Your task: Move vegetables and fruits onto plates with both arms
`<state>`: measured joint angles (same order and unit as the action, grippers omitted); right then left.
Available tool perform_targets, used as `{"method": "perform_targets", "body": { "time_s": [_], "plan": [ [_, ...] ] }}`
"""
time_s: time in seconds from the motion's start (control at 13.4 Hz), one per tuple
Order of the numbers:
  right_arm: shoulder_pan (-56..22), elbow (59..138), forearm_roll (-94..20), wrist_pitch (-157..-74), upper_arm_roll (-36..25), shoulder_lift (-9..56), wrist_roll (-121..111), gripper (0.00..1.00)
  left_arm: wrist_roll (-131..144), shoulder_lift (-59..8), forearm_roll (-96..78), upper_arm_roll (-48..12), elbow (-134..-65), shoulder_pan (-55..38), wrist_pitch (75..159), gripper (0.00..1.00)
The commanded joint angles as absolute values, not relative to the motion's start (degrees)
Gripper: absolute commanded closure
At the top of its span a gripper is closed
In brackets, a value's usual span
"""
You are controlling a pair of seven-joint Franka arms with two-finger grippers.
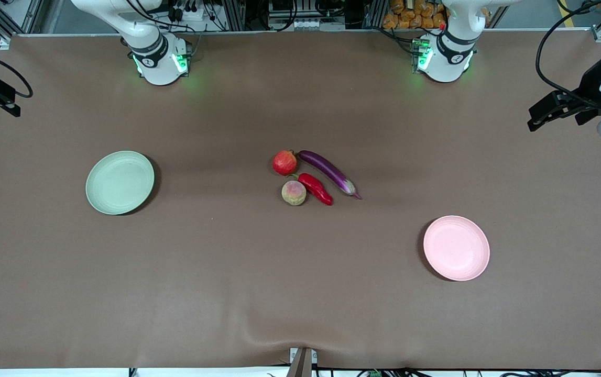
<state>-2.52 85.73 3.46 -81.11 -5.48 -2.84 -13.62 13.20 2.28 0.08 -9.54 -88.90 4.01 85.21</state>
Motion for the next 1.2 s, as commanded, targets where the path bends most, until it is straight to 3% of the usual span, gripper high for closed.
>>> {"method": "perform_targets", "body": {
  "time_s": [0.0, 1.12],
  "plan": [
    [-2.0, 84.0, 0.5, -80.2, -5.4, -2.2, -14.2, 0.00, 13.0, 2.2, 1.3, -9.4, -87.5, 4.6, 83.4, 0.00],
    [-1.8, 84.3, 0.1, -79.5, -5.5, -2.2, -14.2, 0.00, 12.7, 1.8, 2.5, -8.3, -87.4, 4.8, 82.9, 0.00]
  ]
}}
